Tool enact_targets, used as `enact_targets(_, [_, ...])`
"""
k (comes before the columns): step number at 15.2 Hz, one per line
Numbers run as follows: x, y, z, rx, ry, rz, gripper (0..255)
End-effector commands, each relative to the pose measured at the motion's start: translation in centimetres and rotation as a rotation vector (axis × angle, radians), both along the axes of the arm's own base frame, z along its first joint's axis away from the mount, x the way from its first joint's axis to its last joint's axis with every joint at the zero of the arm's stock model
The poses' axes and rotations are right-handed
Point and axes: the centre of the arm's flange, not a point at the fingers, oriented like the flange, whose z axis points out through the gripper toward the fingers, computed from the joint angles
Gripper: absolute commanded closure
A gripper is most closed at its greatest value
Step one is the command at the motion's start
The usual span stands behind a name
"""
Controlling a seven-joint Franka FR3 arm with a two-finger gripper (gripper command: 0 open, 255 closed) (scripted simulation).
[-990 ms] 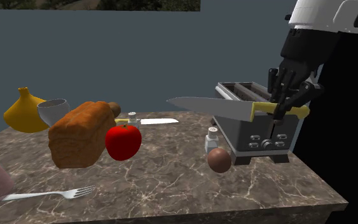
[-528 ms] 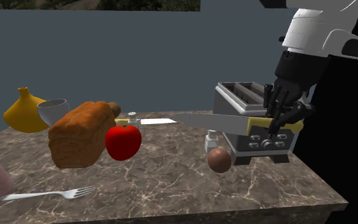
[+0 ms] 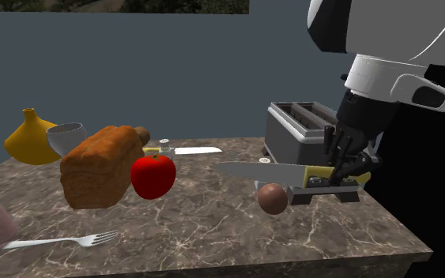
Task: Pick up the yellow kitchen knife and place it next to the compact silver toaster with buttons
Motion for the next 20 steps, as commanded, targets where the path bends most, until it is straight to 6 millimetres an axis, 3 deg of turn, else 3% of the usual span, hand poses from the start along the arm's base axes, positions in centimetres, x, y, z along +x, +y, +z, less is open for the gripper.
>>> enact_targets(1, [0.0, 0.2, -1.0, 0.000, -0.001, 0.000, 255])
enact_targets(20, [0.0, 0.2, -11.0, 0.000, -0.001, 0.000, 255])
